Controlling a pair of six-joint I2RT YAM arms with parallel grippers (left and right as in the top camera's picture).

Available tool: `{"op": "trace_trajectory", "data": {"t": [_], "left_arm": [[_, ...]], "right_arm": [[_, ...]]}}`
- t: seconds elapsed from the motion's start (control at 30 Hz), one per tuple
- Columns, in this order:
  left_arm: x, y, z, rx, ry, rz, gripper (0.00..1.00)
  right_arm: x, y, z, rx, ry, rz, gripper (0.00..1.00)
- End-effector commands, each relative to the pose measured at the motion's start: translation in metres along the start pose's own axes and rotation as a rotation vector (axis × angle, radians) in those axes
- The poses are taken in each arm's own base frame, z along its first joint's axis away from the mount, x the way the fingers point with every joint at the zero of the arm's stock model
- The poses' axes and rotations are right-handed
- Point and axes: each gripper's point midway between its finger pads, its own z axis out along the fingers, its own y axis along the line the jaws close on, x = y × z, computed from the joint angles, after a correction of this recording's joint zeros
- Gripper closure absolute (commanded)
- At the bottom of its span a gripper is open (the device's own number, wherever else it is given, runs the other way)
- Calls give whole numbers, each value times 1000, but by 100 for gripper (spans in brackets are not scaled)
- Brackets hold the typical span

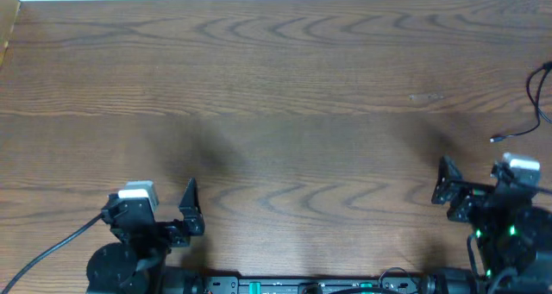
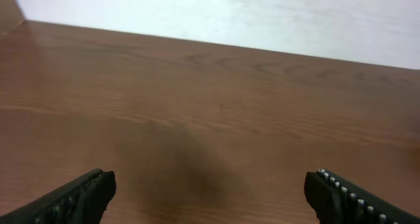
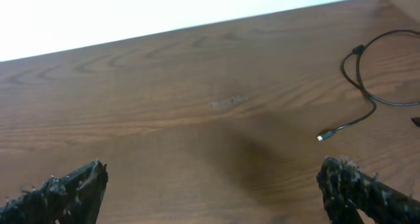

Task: Untangle cables

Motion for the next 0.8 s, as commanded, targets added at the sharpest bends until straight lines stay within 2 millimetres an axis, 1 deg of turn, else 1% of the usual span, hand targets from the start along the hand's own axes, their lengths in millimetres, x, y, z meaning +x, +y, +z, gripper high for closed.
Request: {"op": "trace_trajectory", "data": {"t": [0.0,0.07,0.2,0.33,0.47,0.67,0.77], "left_arm": [[-5,-6,-6,37,-23,17,3],[-5,-1,-6,7,-27,16,3],[-4,9,-6,-50,-26,16,2],[-4,9,-6,-51,-25,16,1],[2,7,-5,-36,2,18,0],[9,8,-5,-42,30,20,0],[18,10,-6,-47,67,23,0]], "right_arm": [[-6,-7,-10,39,-56,27,1],[-7,-10,-13,51,-74,29,1],[-8,-18,-13,96,-81,78,1],[-7,-18,-13,99,-78,77,1],[6,-21,-12,110,-25,75,1],[21,-23,-13,122,36,73,1],[32,-25,-13,131,80,71,1]]}}
